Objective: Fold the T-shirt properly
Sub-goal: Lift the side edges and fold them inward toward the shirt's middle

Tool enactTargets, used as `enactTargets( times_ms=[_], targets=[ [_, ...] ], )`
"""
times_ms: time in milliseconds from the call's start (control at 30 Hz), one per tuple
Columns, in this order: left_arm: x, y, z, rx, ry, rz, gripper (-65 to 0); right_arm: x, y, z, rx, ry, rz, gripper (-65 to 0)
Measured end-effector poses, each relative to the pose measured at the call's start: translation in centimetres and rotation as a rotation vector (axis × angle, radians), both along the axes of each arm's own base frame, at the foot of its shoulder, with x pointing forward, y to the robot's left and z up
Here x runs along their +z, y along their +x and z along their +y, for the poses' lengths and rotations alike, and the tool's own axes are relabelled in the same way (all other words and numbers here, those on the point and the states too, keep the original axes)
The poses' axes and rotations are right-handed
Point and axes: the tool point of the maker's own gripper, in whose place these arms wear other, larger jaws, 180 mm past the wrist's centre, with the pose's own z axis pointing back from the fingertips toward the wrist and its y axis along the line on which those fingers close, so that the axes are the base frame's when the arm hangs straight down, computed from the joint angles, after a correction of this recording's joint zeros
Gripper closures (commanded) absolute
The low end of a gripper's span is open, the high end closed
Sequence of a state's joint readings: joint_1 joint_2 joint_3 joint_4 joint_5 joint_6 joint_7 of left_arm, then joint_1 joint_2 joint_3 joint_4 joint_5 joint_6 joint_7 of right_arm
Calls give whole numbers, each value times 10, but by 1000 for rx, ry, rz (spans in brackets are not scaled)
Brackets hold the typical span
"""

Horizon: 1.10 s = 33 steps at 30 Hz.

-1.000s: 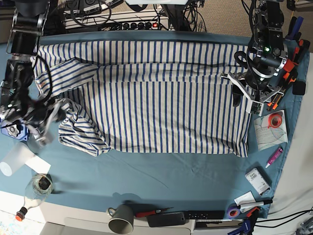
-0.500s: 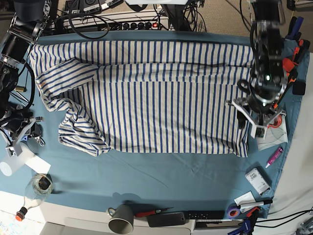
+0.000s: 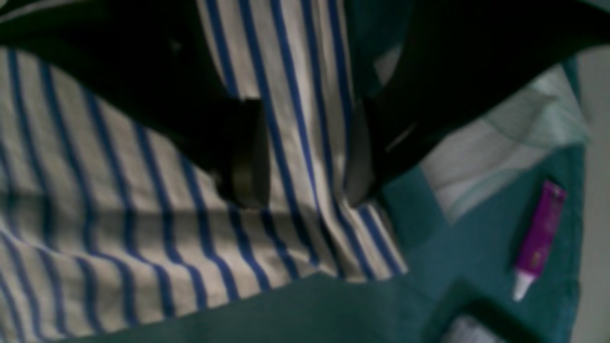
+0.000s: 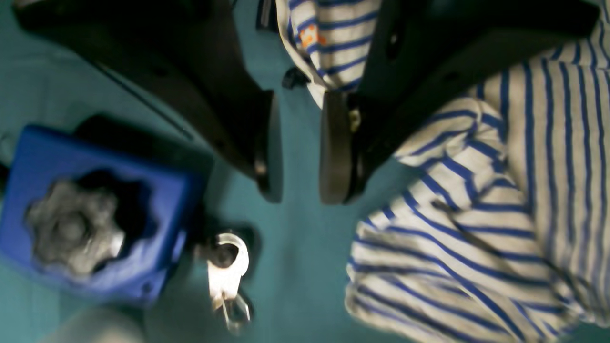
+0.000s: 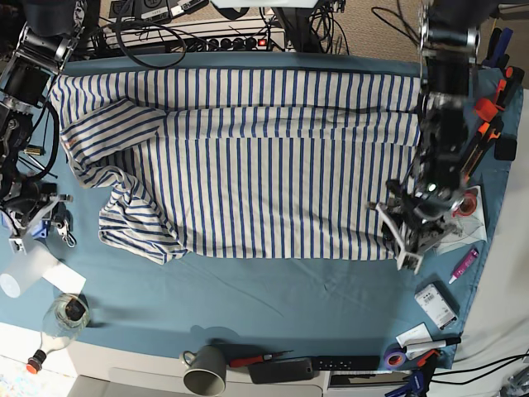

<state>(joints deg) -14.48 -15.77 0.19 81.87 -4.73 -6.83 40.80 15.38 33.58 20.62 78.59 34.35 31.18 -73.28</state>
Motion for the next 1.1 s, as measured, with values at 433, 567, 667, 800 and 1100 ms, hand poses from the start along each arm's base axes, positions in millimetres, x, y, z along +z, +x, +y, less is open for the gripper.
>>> enactTargets(
  times_ms=[433, 567, 667, 800, 1100],
  targets=[
    [-33, 16, 33, 130, 111, 221, -271, 1, 2, 1, 1, 5, -8, -223],
    [-41, 18, 27, 113, 33, 300, -271, 1, 2, 1, -5, 5, -7, -223],
    [-43, 19, 23, 101, -1, 306, -271, 1, 2, -3, -53, 18, -8, -223],
    [-44, 16, 19, 102, -36, 326, -271, 5, 4, -27, -179, -50, -41, -223],
    [-44, 15, 17, 102, -47, 334, -271, 9, 18, -26, -196, 13, -139, -223]
  ],
)
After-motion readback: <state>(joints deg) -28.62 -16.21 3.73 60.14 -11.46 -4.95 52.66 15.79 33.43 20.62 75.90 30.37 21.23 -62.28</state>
